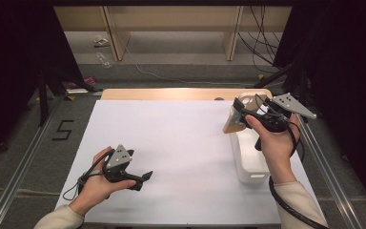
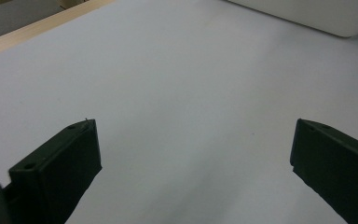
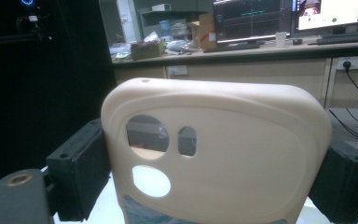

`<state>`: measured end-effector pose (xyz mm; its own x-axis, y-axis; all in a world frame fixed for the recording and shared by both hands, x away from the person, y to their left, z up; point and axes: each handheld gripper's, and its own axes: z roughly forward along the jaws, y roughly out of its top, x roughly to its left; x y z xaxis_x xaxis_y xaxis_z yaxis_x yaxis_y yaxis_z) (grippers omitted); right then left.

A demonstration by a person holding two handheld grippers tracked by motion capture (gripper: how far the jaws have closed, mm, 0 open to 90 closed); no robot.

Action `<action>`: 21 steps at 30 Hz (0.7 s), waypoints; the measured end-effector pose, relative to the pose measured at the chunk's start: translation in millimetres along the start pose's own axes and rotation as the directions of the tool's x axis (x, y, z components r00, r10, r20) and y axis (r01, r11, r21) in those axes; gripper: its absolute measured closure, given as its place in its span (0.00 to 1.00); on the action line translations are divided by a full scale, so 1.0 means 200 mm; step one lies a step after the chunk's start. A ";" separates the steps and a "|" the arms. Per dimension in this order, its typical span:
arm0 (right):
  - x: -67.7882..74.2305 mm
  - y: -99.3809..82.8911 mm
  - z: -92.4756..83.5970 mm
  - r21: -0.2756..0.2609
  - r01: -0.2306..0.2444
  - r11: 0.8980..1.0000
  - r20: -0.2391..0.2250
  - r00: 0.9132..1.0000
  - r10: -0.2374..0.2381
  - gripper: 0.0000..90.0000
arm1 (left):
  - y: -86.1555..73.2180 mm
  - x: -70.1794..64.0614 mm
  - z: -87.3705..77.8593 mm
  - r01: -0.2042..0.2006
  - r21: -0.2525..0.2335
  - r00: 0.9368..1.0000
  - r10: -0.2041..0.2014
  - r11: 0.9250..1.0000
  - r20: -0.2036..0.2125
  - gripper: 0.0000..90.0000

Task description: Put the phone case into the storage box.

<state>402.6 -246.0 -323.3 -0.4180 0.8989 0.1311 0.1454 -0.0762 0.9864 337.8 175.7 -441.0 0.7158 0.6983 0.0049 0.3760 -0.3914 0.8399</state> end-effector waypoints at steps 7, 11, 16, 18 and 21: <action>-0.02 0.01 -0.01 -0.004 -0.002 1.000 0.010 1.000 0.002 0.15 | 0.00 0.00 0.00 0.002 0.000 1.000 -0.002 1.000 0.000 0.01; -0.02 0.00 -0.01 -0.003 0.000 1.000 0.017 1.000 0.000 0.15 | 0.00 0.00 0.00 0.000 0.001 1.000 0.000 1.000 0.001 0.01; -0.03 0.00 -0.01 -0.003 0.001 1.000 0.025 1.000 -0.001 0.15 | 0.00 0.00 0.00 0.003 0.000 1.000 -0.003 1.000 0.003 0.01; -0.03 0.00 0.00 -0.003 0.001 1.000 0.028 1.000 -0.001 0.15 | 0.00 0.00 0.00 0.004 0.001 1.000 -0.004 1.000 0.003 0.01; -0.04 0.00 0.00 0.001 0.003 1.000 0.030 1.000 -0.003 0.15 | 0.00 0.00 0.00 0.003 0.000 1.000 -0.003 1.000 0.002 0.01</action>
<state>405.2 -253.2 -325.0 -0.3913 0.9118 0.1246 0.1452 -0.0726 0.9867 338.5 175.6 -441.6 0.7162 0.6979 0.0014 0.3777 -0.3893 0.8401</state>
